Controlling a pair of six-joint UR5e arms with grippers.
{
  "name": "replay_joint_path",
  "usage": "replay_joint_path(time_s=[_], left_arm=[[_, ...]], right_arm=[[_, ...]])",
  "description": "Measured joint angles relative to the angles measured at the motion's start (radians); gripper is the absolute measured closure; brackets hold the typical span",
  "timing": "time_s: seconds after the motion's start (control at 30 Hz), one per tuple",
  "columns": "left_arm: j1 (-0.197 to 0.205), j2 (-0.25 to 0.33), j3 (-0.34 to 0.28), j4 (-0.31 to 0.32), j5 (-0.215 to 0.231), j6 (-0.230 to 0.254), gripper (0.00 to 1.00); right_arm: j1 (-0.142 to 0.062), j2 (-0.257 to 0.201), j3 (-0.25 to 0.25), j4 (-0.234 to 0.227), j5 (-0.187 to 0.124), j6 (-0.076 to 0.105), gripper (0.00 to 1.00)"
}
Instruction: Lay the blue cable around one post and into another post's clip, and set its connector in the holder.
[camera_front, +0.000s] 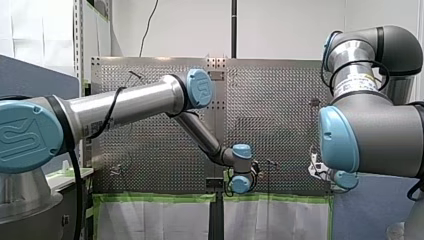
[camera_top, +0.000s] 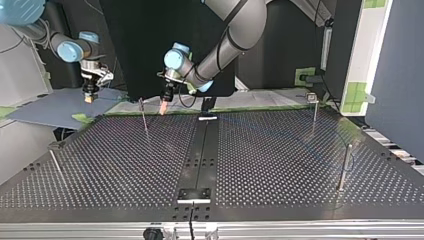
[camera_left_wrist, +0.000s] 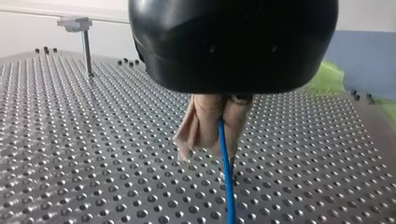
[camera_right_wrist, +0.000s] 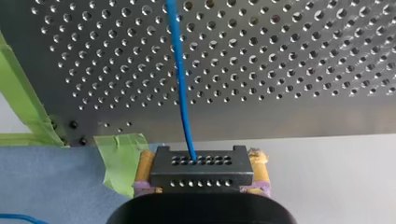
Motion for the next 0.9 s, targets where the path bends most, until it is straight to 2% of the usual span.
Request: replay_joint_path(time_s=[0.3,0.37,0.4,0.43,0.47,0.5,0.53,0.57,0.77,0.9], left_arm=[[0.005,0.0,0.006,-0.01,0.001,0.0,1.0],[0.006,0.0,0.003,-0.014,0.0,0.0,0.73],[0.007,0.0,-0.001,-0.019,-0.001,0.001,0.73],[0.008,0.0,-0.004,-0.024,-0.001,0.002,0.51],[0.008,0.0,-0.006,-0.03,-0.001,0.003,0.36],[0.008,0.0,-0.009,-0.039,0.0,0.005,0.36],[0.009,0.0,-0.01,-0.044,0.0,0.007,0.12],[0.009,0.001,-0.01,-0.05,0.0,0.01,0.0],[0.009,0.013,-0.006,-0.098,0.004,0.041,0.0],[0.007,0.041,-0.018,-0.135,0.014,0.073,0.0]], right_arm=[[-0.003,0.0,-0.012,0.01,0.0,-0.004,1.0],[-0.003,0.0,-0.012,0.013,-0.001,-0.007,1.0],[-0.004,0.0,-0.013,0.013,0.0,-0.009,1.0],[-0.005,0.0,-0.013,0.014,0.0,-0.01,1.0],[-0.005,0.0,-0.013,0.015,0.0,-0.011,1.0],[-0.004,0.0,-0.013,0.016,0.0,-0.012,1.0],[-0.004,0.0,-0.013,0.017,0.0,-0.012,1.0],[-0.004,0.0,-0.013,0.018,0.0,-0.013,1.0],[-0.004,0.0,-0.013,0.022,0.0,-0.01,1.0],[-0.004,0.001,-0.013,0.024,0.0,-0.009,1.0]])
